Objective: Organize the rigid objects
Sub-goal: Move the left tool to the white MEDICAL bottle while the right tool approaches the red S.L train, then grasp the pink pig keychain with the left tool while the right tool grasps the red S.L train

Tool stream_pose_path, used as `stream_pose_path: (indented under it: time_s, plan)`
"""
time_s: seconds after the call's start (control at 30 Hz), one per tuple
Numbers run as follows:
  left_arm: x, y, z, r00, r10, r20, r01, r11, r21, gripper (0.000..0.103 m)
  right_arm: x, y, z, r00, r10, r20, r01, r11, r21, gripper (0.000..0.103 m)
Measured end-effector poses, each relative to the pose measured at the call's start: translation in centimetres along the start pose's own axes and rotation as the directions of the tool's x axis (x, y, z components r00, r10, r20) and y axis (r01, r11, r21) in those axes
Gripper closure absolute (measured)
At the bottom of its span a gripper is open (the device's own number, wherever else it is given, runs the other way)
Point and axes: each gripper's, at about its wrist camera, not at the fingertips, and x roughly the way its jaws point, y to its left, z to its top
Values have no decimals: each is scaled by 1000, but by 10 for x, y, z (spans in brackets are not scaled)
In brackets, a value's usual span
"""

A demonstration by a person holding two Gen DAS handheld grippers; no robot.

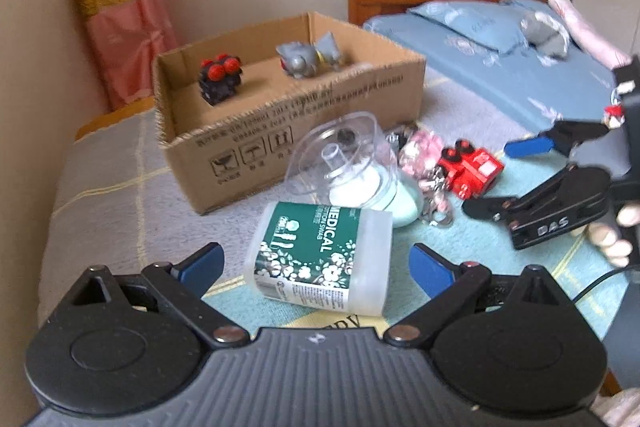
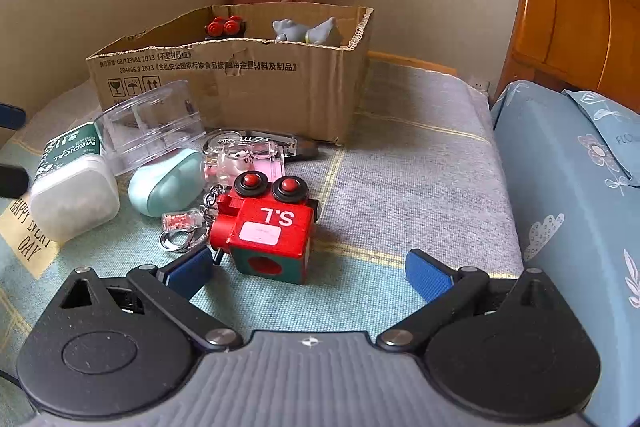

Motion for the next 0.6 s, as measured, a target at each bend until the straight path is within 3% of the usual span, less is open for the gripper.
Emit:
stream_pose_path:
  time_s: [0.3, 0.37, 0.6]
  plan:
    - [31, 8, 2, 997, -49, -58, 51, 998, 30, 7, 1, 2, 1, 1000, -12, 9, 12, 1000, 12, 0]
    - [35, 9, 3, 996, -63, -67, 65, 998, 20, 16, 1, 3, 2, 1000, -22, 15, 21, 1000, 18, 3]
    - [33, 4, 1, 996, -46, -74, 47, 999, 12, 18, -2, 21, 8, 999, -4, 33, 4, 1000, -21, 46]
